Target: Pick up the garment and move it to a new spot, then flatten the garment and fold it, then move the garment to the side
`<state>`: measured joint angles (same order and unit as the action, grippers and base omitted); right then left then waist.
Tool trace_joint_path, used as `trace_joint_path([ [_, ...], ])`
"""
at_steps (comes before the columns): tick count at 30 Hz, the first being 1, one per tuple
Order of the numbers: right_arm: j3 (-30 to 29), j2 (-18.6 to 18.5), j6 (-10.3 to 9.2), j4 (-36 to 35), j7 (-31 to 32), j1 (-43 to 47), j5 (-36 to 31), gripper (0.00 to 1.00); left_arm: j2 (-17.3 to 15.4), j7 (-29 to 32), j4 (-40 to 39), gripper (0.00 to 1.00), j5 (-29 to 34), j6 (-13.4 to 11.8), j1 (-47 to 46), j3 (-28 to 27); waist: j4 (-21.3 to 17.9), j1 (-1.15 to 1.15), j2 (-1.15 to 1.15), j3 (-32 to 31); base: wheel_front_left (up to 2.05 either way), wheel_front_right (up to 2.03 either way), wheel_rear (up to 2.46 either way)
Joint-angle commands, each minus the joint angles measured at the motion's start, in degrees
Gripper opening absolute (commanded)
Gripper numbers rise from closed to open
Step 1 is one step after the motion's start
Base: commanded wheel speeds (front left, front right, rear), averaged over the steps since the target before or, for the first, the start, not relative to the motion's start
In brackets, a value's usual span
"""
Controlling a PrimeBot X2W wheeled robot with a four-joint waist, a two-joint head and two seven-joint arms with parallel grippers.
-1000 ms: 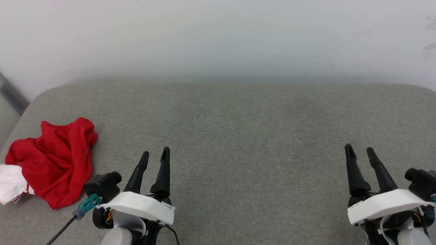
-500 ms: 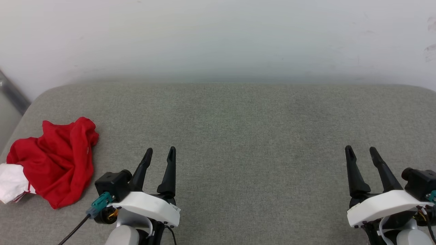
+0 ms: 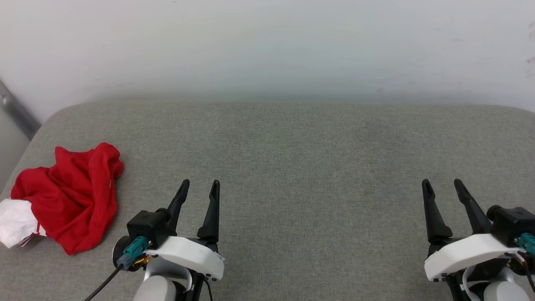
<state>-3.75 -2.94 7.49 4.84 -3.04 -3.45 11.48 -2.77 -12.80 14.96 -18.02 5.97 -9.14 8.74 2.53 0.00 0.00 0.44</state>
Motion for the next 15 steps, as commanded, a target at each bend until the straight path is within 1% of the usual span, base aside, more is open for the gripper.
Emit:
trace_joint_path([
  [1, -0.02, 0.08, 0.0, -0.5, -0.39, 0.29, -1.21, 1.0, -0.14, -0.37, -0.04, 1.0, 1.18, -0.39, -0.85, 0.18, 0.03, 0.0, 0.0, 0.01, 0.0, 0.0, 0.0],
  [15, -0.02, 0.1, 0.0, -0.23, -1.02, -0.1, -6.56, 1.0, -0.16, -1.88, 0.78, 1.0, 5.87, -0.9, -1.07, 0.94, 0.23, 0.0, 0.0, 0.04, 0.0, 0.0, 0.0],
])
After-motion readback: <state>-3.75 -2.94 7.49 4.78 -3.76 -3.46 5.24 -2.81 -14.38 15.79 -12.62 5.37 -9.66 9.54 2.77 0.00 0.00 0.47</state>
